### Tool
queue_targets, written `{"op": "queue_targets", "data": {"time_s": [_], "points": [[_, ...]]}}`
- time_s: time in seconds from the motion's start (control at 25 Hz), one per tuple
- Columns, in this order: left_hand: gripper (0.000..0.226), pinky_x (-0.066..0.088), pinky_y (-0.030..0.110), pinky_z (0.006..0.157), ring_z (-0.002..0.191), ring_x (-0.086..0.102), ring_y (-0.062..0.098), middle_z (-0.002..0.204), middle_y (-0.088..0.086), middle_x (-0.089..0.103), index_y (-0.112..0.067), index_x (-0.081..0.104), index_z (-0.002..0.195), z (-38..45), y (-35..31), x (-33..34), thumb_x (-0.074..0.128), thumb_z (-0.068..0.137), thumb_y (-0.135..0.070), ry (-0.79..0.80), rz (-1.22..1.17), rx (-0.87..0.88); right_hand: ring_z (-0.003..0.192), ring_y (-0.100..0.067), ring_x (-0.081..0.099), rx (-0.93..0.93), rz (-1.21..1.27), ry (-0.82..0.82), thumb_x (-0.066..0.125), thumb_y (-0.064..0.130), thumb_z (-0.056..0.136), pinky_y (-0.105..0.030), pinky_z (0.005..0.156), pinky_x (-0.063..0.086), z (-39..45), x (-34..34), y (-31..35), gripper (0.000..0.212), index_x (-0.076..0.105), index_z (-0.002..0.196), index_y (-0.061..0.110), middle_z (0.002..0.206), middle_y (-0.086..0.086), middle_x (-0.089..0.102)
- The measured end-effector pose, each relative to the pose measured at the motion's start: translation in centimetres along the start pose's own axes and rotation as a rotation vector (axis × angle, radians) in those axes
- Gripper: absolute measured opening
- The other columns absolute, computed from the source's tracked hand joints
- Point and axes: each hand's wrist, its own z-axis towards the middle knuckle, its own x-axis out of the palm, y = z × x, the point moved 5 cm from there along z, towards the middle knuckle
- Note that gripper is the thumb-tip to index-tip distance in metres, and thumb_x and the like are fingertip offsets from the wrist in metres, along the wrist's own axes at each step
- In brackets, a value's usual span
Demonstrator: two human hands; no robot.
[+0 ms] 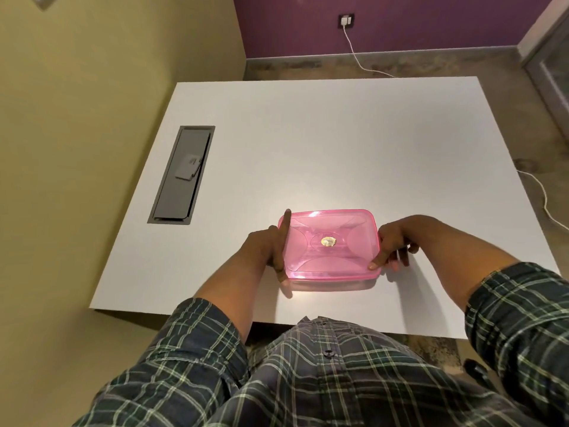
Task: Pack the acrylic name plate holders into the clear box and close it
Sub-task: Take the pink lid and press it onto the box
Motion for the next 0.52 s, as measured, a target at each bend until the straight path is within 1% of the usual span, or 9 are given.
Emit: {"op": "queue_targets", "data": {"time_s": [0.08, 0.12, 0.2, 0.24, 0.32, 0.4, 0.52], "points": [[0.175, 0.047, 0.050, 0.103, 0.127, 0.055, 0.038, 0.147, 0.021, 0.042, -0.030, -0.047, 0.141, 0.0, -0.3, -0.2, 0.099, 0.045, -0.032, 0.006, -0.001, -0.015, 0.053, -0.015, 0.064, -0.002, 0.124, -0.055, 0.072, 0.083, 0.064, -0.016, 0.044, 0.029, 0.1, -1.0, -0.1, 0.074, 0.078, 0.085, 0.013, 0.088, -0.007, 0.080], [0.174, 0.047, 0.050, 0.104, 0.129, 0.053, 0.038, 0.147, 0.022, 0.041, -0.029, -0.047, 0.142, -0.1, -0.5, -0.3, 0.098, 0.045, -0.032, 0.022, -0.011, -0.026, 0.051, -0.016, 0.062, -0.014, 0.188, -0.121, 0.062, 0.088, 0.067, -0.017, 0.045, 0.028, 0.1, -1.8, -0.2, 0.080, 0.077, 0.082, 0.011, 0.087, -0.008, 0.080], [0.176, 0.046, 0.050, 0.105, 0.133, 0.051, 0.038, 0.148, 0.021, 0.041, -0.026, -0.046, 0.143, -0.4, -0.8, -0.4, 0.100, 0.045, -0.035, 0.045, -0.022, -0.045, 0.045, -0.016, 0.057, -0.054, 0.284, -0.264, 0.052, 0.089, 0.073, -0.016, 0.044, 0.029, 0.3, -3.5, -0.4, 0.083, 0.069, 0.077, 0.008, 0.080, -0.010, 0.079], [0.175, 0.047, 0.050, 0.105, 0.132, 0.051, 0.038, 0.147, 0.021, 0.043, -0.025, -0.044, 0.145, -0.6, -1.0, -0.5, 0.100, 0.046, -0.035, 0.044, -0.022, -0.050, 0.043, -0.016, 0.056, -0.070, 0.307, -0.291, 0.052, 0.087, 0.076, -0.016, 0.044, 0.030, 0.4, -4.0, -0.5, 0.080, 0.066, 0.077, 0.008, 0.079, -0.011, 0.078], [0.172, 0.047, 0.052, 0.103, 0.129, 0.054, 0.039, 0.145, 0.022, 0.045, -0.025, -0.043, 0.146, -0.8, -1.3, -0.6, 0.099, 0.049, -0.034, 0.028, -0.004, -0.064, 0.044, -0.016, 0.054, -0.074, 0.344, -0.274, 0.052, 0.086, 0.078, -0.016, 0.042, 0.029, 0.7, -4.2, -0.7, 0.079, 0.066, 0.081, 0.008, 0.083, -0.012, 0.079], [0.167, 0.045, 0.052, 0.103, 0.123, 0.057, 0.042, 0.142, 0.022, 0.046, -0.024, -0.042, 0.146, -1.0, -1.6, -0.4, 0.098, 0.054, -0.034, -0.001, 0.040, -0.084, 0.046, -0.014, 0.051, -0.053, 0.402, -0.231, 0.050, 0.087, 0.077, -0.016, 0.041, 0.026, 1.0, -4.1, -0.9, 0.083, 0.070, 0.090, 0.007, 0.090, -0.013, 0.079], [0.159, 0.039, 0.053, 0.103, 0.124, 0.056, 0.041, 0.142, 0.021, 0.047, -0.024, -0.039, 0.148, -0.9, -2.0, -0.5, 0.094, 0.061, -0.034, -0.028, 0.078, -0.123, 0.044, -0.012, 0.047, -0.004, 0.456, -0.124, 0.049, 0.086, 0.079, -0.015, 0.037, 0.021, 1.5, -4.2, -1.1, 0.085, 0.073, 0.096, 0.006, 0.098, -0.015, 0.079]]}}
